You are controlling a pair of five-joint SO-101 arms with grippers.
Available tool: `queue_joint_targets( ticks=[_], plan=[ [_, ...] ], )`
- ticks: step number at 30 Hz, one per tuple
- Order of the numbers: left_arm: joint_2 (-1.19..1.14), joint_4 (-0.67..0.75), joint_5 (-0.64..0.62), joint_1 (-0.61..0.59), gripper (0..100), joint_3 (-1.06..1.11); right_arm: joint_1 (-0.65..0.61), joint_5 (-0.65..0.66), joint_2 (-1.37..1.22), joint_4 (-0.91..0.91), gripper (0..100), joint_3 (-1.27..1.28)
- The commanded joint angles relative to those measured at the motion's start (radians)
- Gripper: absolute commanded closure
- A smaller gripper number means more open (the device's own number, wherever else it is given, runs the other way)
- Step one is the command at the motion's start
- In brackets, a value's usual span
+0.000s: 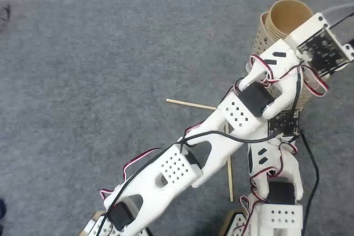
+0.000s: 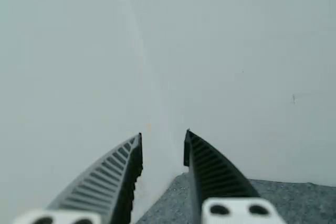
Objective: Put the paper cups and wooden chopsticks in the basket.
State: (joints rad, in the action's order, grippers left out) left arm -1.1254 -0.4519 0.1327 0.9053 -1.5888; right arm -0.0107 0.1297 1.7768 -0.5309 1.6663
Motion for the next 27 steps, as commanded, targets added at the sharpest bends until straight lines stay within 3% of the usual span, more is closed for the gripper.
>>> queue_joint_targets(
  ticks=[1, 8, 11, 20, 27],
  plan=[
    [-0.023, -0.012, 0.009, 0.015, 87, 0.015, -0.015, 0.014, 0.001, 0.005, 99.2, 0.018],
    [-0.023, -0.054, 0.012, -0.012, 89, -0.091, -0.015, 0.014, 0.001, 0.005, 99.2, 0.018],
    [0.009, -0.086, 0.097, -0.064, 93, -0.088, -0.015, 0.014, 0.001, 0.005, 99.2, 0.018],
    [0.269, -0.784, 0.146, -0.206, 94, -0.087, -0.015, 0.014, 0.001, 0.005, 99.2, 0.018],
    [0.427, -1.106, 0.144, -0.397, 94, -0.088, -0.031, 0.014, 0.001, 0.005, 99.2, 0.018]
  ],
)
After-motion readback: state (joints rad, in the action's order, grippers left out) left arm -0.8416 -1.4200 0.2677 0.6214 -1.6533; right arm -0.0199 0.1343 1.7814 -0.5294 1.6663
